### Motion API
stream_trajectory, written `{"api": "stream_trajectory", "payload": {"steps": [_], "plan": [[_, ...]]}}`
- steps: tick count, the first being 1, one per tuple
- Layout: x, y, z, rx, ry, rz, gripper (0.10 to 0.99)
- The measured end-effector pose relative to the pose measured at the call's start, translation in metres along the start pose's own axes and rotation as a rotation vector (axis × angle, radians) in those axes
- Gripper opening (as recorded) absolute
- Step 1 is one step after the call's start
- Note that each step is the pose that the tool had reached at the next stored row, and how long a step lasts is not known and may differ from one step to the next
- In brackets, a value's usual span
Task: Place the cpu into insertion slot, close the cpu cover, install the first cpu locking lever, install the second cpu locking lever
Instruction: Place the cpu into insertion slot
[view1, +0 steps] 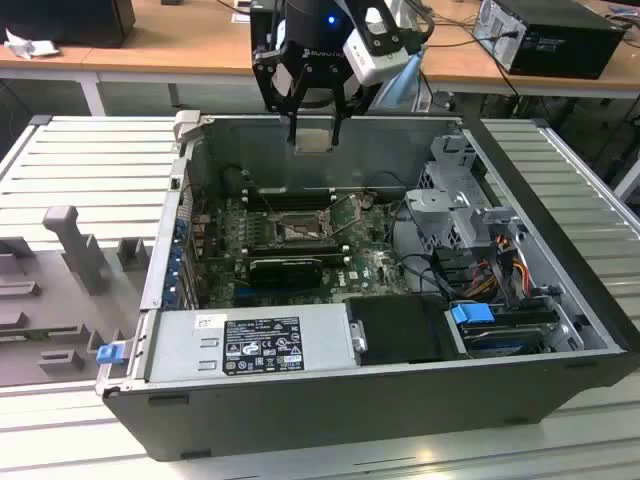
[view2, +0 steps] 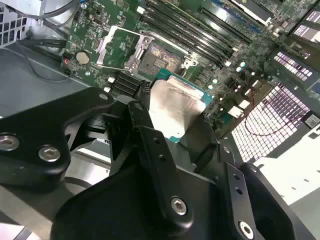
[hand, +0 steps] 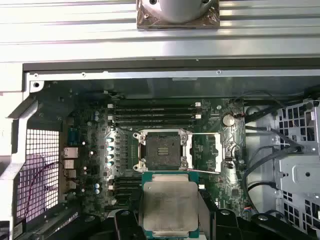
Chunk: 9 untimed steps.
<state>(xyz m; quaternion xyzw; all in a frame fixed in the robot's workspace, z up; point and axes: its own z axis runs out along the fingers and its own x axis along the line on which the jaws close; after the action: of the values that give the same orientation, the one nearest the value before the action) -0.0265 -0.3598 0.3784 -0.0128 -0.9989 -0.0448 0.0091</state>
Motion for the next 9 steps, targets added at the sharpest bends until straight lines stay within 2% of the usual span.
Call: {"api": "stream_trajectory", "payload": {"steps": [3, 5, 9], "plan": [[-0.0001, 0.0, 0.0, 0.0, -0.001, 0.011, 0.529], [0.0, 0.0, 0.0, -0.001, -0.0054, 0.06, 0.529], [0.0, 0.0, 0.0001, -0.002, -0.0091, 0.101, 0.529]]}}
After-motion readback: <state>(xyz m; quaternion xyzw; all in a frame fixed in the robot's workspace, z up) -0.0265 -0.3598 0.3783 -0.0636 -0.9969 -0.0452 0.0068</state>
